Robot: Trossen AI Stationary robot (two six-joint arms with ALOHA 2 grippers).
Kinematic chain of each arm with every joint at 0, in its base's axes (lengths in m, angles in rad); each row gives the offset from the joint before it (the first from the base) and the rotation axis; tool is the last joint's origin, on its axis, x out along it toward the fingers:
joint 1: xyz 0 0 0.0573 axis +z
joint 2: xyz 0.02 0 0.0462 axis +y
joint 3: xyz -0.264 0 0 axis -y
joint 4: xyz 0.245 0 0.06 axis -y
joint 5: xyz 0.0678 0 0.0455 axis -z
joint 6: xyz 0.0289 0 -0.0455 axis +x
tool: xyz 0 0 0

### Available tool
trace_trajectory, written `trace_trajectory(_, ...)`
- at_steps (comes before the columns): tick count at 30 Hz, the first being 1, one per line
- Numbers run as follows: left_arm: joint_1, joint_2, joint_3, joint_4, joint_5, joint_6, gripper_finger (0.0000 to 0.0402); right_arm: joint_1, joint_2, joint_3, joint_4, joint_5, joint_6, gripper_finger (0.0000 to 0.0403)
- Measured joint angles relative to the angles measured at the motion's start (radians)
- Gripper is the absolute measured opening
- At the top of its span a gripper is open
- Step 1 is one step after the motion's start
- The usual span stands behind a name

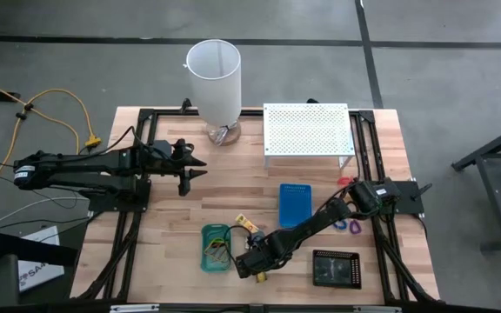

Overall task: Pick & Place Office Desk Supplies
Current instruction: Put the bottom crayon box into the blue bin

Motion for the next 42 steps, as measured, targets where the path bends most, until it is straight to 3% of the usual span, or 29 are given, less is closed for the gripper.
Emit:
trace_trajectory(24, 0.0, 0.0, 0.0, 0.002, 0.003, 0.0, 0.0119, 0.012, -0.066, -0.001, -0.029, 0.057, -0.028, 0.0129)
trace_trajectory(42, 0.0, 0.0, 0.0, 0.005, -0.001, 0.0, 0.0119, -0.031, -0.293, 0.0, -0.346, 0.161, -0.072, 0.0129)
